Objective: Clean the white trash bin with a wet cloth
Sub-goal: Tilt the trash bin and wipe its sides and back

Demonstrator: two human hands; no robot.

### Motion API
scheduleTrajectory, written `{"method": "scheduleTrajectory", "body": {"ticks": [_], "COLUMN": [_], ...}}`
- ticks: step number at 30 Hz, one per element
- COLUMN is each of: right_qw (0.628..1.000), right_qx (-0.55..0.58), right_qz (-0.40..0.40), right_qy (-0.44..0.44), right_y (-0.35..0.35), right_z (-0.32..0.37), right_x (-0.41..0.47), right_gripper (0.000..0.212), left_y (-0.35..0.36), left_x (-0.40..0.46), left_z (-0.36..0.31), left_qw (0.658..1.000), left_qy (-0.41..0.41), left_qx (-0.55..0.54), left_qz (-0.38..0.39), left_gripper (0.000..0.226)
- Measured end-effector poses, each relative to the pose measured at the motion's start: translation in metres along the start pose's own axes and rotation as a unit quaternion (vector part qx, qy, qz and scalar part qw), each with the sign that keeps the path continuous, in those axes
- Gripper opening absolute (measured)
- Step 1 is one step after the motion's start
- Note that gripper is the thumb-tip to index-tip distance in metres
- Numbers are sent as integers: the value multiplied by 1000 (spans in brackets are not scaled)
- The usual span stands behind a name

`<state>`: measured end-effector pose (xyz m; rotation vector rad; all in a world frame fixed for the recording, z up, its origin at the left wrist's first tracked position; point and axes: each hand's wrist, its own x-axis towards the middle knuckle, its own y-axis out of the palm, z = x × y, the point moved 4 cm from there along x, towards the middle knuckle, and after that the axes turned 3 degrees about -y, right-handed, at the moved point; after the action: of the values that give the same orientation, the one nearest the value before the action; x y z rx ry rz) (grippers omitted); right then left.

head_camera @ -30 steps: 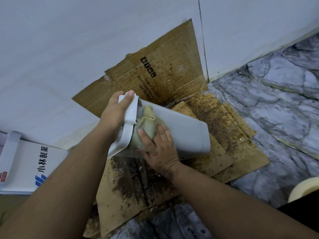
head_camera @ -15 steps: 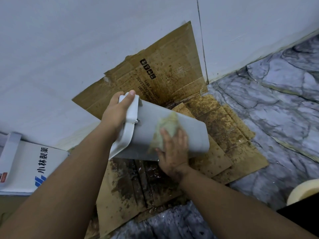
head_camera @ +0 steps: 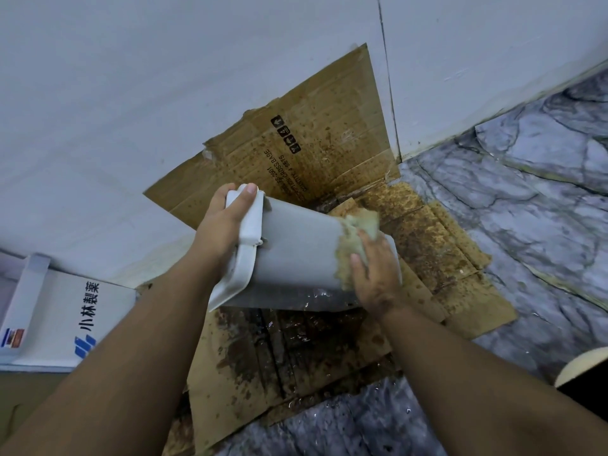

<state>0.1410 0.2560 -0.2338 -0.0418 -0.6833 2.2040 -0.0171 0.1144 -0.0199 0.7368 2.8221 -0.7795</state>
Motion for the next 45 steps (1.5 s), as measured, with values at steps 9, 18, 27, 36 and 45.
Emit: {"method": "scheduleTrajectory", "body": {"ticks": [9,18,27,36,45], "right_qw": [990,995,989,998,987], "right_qx": [10,18,36,62,146], "right_qz": [16,64,-42,-26,-72], "right_qy": [-140,-72,137,19,-3], "right_y": [15,4,-6,69,-8], "right_z": [102,56,-45,108,114], "right_x": [24,50,-27,-122,-34], "right_gripper": [54,50,65,68,55], "left_y": [-3,-19,-23,-10,3], "left_x": [-22,-45,-43,-1,-2], "left_z": [5,34,36,35,-8], "left_qw": [1000,999,999,998,946], "left_qy": [27,35,18,-16,19], "left_qx": [10,9,25,54,297], "left_qz": [-3,-20,-19,-13,130], "left_gripper": [46,40,44,74,90]}}
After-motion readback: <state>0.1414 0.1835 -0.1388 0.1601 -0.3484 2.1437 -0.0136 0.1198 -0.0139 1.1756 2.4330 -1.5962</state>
